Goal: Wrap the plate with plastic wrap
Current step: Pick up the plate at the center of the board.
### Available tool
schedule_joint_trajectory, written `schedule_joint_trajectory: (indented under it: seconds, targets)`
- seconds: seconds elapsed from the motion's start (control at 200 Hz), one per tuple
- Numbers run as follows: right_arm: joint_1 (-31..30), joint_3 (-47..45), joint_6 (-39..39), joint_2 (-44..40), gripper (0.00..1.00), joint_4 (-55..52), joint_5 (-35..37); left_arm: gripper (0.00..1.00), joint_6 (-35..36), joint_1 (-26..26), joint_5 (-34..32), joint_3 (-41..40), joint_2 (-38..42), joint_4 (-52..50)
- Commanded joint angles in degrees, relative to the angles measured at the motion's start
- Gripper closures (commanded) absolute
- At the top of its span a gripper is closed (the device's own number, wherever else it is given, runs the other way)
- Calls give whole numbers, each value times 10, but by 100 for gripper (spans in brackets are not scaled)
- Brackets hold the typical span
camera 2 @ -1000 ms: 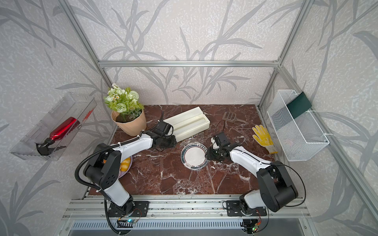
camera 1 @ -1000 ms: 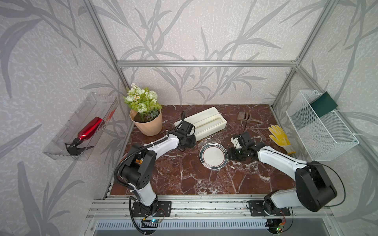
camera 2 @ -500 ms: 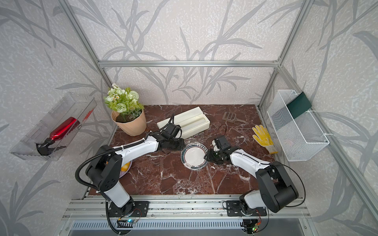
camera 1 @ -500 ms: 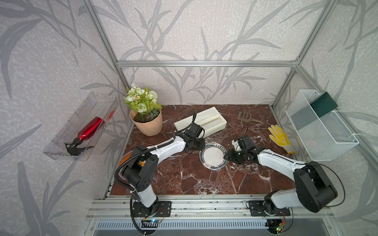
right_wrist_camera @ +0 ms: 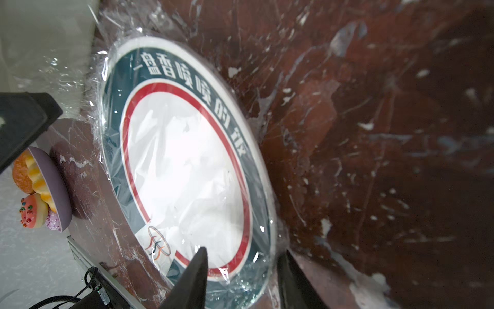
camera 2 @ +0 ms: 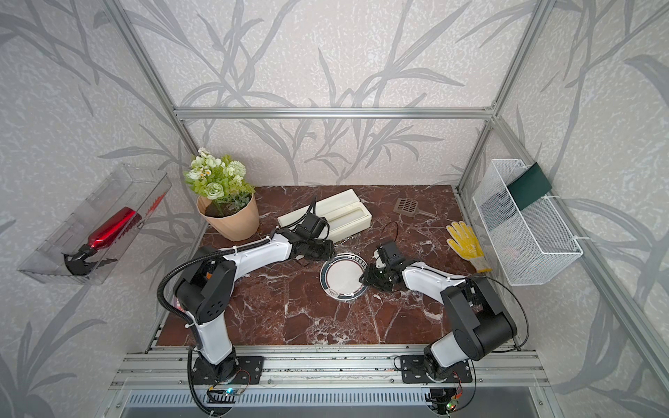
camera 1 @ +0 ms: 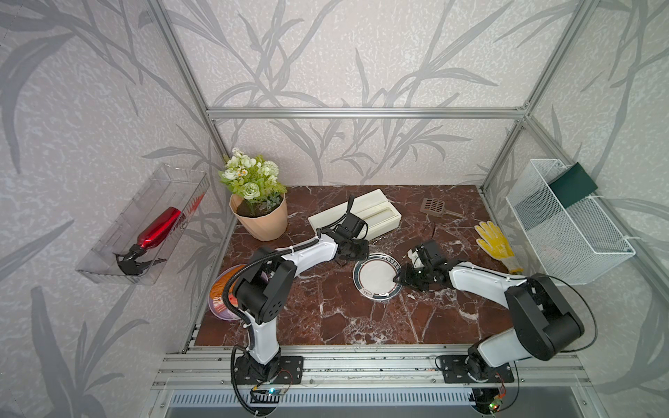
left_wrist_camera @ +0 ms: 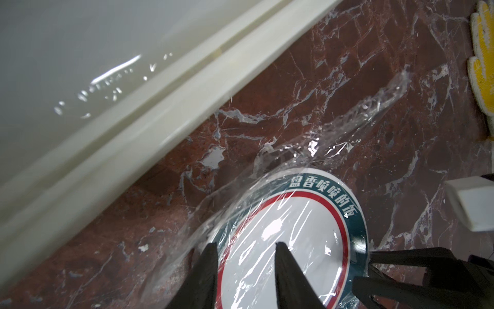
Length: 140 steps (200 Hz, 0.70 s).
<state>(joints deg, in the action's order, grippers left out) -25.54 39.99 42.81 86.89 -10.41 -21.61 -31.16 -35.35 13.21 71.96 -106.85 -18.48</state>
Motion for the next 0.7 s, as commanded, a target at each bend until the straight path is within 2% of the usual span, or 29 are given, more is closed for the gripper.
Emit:
schedule_joint_trajectory:
  seconds: [0.0, 0.275, 0.695]
  targets:
    - [-2, 5, 6, 15, 58, 13, -6, 63, -7, 1, -2, 8, -15, -2]
    - [-1, 6, 16, 33, 65, 36, -22, 63, -10, 6, 0, 12, -34, 1]
    - [14, -35, 52, 33, 77, 140, -81, 63, -48, 10, 62, -22, -29, 46]
